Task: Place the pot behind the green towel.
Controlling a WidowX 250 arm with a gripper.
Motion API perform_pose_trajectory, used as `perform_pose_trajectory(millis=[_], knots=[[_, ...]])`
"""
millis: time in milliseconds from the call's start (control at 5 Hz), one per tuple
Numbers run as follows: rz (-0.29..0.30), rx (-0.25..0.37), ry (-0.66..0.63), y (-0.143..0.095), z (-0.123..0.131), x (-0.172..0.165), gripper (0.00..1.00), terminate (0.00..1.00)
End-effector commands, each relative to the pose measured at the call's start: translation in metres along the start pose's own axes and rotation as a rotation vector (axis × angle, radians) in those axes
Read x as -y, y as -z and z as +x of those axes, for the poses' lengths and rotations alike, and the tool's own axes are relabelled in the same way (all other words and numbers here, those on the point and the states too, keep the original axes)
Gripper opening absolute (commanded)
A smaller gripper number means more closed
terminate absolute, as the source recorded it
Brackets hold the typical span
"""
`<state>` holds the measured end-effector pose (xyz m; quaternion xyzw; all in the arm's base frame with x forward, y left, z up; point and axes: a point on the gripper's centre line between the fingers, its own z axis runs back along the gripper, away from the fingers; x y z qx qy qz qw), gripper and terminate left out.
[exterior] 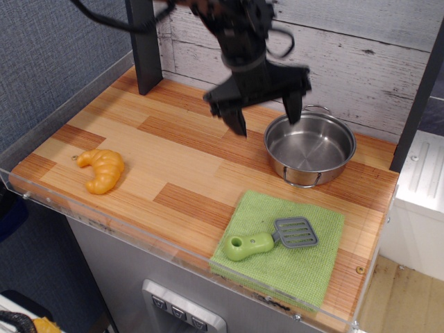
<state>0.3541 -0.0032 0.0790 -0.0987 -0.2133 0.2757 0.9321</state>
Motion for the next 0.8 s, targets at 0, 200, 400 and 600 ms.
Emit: perform_pose_trajectory(millis=[0, 200, 400, 600], knots=[[-0.018, 0.086, 0.035, -0.0735, 0.0127, -0.0153, 1.00, 0.00], [-0.018, 0.086, 0.035, -0.0735, 0.0127, -0.0153, 1.00, 0.00], [-0.018, 0.086, 0.035, -0.0735, 0.0127, -0.0153, 1.00, 0.00], [-0.018, 0.086, 0.035, -0.0735, 0.0127, -0.0153, 1.00, 1.00]])
